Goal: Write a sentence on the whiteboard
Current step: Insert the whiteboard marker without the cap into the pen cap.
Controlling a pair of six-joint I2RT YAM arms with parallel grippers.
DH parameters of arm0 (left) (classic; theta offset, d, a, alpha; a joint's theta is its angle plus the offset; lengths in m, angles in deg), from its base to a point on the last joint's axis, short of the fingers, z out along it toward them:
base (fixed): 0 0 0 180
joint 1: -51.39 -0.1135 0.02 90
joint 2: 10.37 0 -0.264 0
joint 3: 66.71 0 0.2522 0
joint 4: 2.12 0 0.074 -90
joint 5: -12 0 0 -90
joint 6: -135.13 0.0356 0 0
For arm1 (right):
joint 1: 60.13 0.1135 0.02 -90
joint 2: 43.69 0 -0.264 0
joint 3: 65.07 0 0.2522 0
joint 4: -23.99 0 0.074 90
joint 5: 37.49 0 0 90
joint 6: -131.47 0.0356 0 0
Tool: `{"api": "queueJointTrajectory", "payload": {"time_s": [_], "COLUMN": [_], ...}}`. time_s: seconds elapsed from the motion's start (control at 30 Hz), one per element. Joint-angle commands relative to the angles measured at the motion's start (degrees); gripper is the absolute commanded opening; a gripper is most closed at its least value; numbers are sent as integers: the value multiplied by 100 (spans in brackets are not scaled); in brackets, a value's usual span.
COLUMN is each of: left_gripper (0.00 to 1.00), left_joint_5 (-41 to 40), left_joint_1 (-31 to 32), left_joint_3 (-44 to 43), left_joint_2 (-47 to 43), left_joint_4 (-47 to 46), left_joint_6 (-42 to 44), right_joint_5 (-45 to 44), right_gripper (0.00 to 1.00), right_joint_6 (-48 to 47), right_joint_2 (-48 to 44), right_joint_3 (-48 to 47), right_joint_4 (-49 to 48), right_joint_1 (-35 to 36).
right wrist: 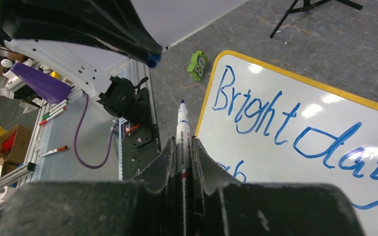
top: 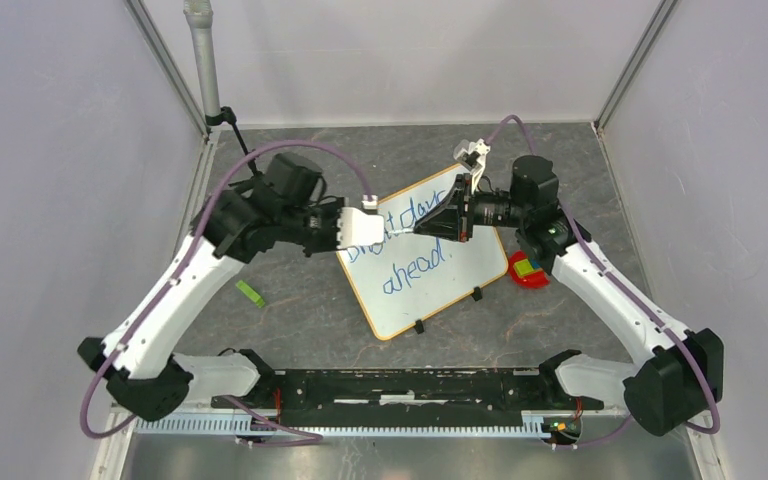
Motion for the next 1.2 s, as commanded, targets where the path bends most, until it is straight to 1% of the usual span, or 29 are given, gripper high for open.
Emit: {"api": "queueJointTrajectory", "payload": {"time_s": [0.0,0.1,0.23,0.43,0.7,1.17], "left_gripper": [2,2,2,2,2,2], "left_joint_5": [-927,-999,-1176,-1038,-889,-713], "left_joint_1": [637,818,1069,1100,1100,1135], "left_joint_3": [-581,-808,-741,-775,-849,-951], "left_joint_2": [573,858,945,993,1025,1068], "left_joint_4": [159,71,-207,-372,-409,-402], "left_joint_6": [-492,-834,-1157,-1635,-1776,-1830], "right_joint_5": [243,193,156,131,142,63], "right_gripper": [0,0,0,0,0,0], "right_joint_6": [533,654,806,972,1044,823], "right_joint_2": [-249,-287,-289,-251,-225,-105], "right_joint_3": [135,242,304,334,379,267], "right_joint_4": [-661,-769,-886,-1045,-1157,-976], "right_joint_1": [-28,-29,-32,-27,12,117]}}
